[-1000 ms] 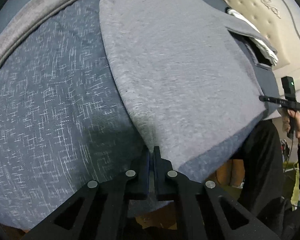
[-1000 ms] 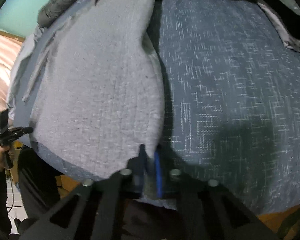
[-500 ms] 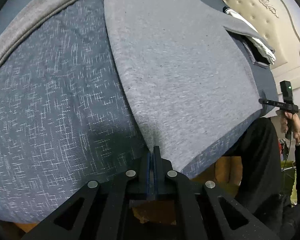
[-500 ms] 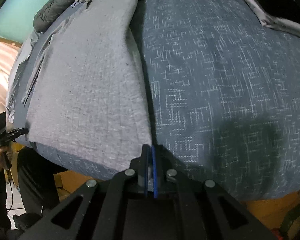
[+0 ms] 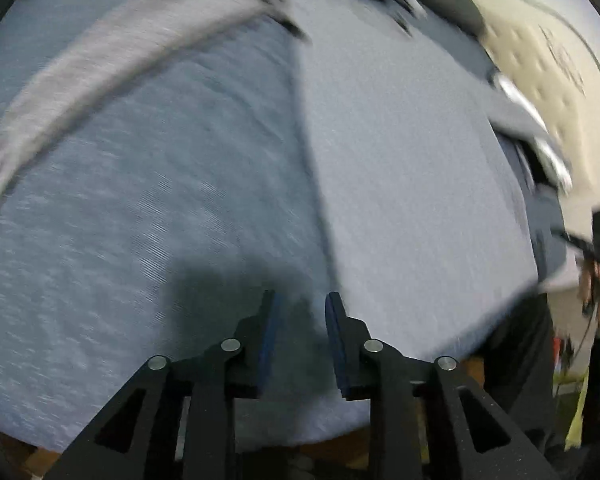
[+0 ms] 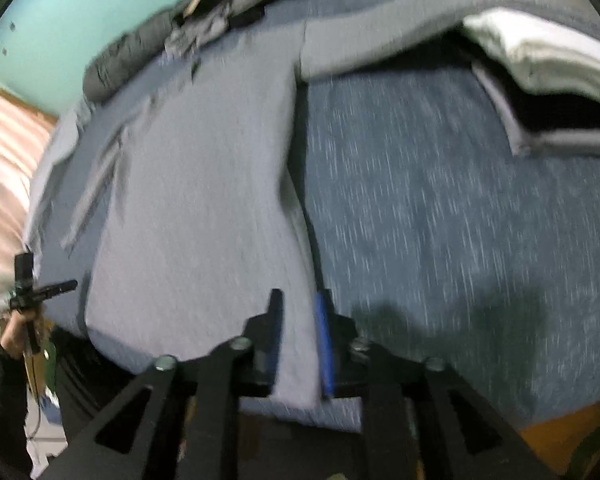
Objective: Fold clothes
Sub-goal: 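Open both tools and lift them away from the hem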
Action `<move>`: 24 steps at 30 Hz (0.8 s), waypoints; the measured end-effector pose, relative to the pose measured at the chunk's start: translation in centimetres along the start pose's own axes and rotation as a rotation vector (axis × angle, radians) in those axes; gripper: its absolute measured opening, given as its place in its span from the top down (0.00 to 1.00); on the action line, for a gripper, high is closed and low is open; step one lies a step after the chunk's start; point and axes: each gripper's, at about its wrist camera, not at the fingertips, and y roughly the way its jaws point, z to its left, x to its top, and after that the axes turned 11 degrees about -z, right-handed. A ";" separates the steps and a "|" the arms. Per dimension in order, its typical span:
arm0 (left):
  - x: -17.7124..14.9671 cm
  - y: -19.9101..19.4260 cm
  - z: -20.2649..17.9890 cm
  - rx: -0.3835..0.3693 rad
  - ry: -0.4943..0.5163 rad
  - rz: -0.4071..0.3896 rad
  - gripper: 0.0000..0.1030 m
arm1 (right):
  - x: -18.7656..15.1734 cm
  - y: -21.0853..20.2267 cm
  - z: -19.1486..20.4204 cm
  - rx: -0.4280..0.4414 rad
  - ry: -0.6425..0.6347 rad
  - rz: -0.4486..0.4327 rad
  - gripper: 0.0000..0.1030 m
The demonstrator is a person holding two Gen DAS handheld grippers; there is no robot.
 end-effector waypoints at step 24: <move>5.4 -3.4 21.1 0.422 -0.378 -0.357 0.49 | 6.6 6.4 6.3 0.033 -0.101 -0.037 0.66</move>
